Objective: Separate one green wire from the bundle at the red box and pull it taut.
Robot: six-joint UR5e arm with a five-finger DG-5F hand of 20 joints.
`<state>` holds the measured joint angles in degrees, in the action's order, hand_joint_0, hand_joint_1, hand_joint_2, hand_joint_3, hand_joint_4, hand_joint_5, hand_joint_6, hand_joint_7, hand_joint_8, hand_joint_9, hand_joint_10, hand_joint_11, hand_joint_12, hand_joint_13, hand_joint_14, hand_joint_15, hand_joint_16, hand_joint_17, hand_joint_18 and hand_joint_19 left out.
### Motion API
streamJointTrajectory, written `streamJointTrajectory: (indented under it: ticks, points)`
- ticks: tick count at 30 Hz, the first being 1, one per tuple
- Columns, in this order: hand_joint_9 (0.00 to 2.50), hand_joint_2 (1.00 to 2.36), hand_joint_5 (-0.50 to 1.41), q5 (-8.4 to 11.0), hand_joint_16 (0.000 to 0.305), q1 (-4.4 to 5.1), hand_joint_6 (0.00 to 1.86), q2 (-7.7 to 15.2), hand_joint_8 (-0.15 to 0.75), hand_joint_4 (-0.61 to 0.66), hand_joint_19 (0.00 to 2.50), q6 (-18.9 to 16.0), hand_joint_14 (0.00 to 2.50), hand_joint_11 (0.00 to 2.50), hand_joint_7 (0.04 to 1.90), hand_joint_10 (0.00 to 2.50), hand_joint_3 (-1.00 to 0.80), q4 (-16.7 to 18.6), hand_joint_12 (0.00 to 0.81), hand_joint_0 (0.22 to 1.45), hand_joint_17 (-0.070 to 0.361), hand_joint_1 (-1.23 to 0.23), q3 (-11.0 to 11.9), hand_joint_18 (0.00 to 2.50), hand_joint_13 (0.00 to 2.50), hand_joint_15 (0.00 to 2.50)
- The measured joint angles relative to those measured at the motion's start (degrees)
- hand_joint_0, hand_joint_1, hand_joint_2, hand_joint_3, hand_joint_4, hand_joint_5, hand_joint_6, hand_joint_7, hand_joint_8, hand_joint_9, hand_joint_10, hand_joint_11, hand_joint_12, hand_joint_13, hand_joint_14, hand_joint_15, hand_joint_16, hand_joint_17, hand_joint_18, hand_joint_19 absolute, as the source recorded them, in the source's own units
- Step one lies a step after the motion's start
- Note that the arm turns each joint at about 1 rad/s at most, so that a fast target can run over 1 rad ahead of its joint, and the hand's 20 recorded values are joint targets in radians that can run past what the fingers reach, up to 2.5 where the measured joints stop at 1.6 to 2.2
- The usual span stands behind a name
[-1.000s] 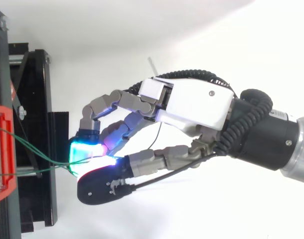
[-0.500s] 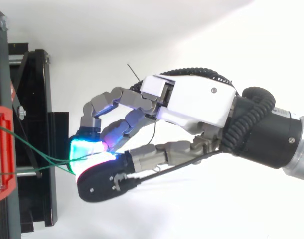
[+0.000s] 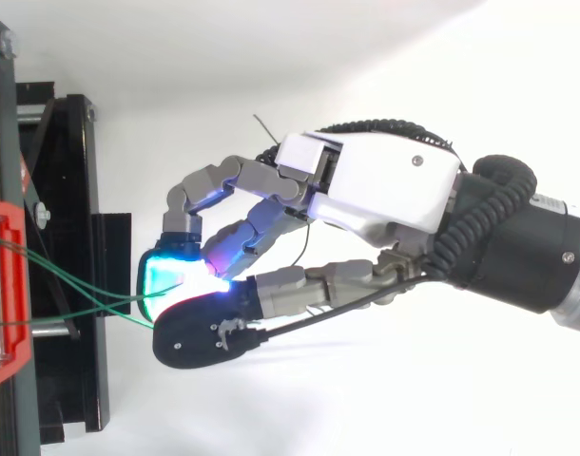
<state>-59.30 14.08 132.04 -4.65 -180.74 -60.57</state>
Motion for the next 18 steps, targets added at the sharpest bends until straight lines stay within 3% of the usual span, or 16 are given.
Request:
streamJointTrajectory:
  ticks: [4,7,10,12,15,18]
  points:
    - [0.95,1.01,-0.18,-0.03,0.049,-0.12,0.91,0.0,0.259,0.02,0.41,0.0,0.01,0.74,1.11,0.02,-0.29,-0.3,0.354,0.66,0.109,-0.82,0.0,0.7,0.73,0.34]
    - [0.95,1.0,-0.18,-0.03,0.048,-0.25,0.9,0.0,0.253,0.08,0.4,0.0,0.01,0.73,1.06,0.02,-0.5,-0.4,0.349,0.67,0.108,-0.83,0.0,0.69,0.72,0.34]
    - [0.96,1.0,-0.17,-0.03,0.048,-0.39,0.9,-0.1,0.255,0.11,0.42,0.0,0.01,0.73,1.06,0.02,-0.5,-0.5,0.35,0.6,0.108,-0.77,0.0,0.69,0.72,0.34]
    - [1.01,1.0,-0.16,-0.03,0.05,-0.45,0.89,0.0,0.274,0.13,0.42,0.0,0.01,0.71,1.08,0.02,-0.5,-0.5,0.363,0.54,0.112,-0.63,0.0,0.72,0.75,0.34]
    - [1.03,1.0,-0.15,-0.03,0.05,-0.51,0.89,0.0,0.273,0.12,0.44,0.0,0.01,0.7,1.11,0.02,-0.5,-0.5,0.367,0.53,0.113,-0.5,0.0,0.73,0.76,0.34]
    - [1.03,1.0,-0.15,-0.1,0.048,-0.58,0.89,0.0,0.266,0.12,0.46,0.0,0.01,0.71,1.18,0.02,-0.45,-0.7,0.356,0.6,0.108,-0.51,0.0,0.71,0.75,0.35]
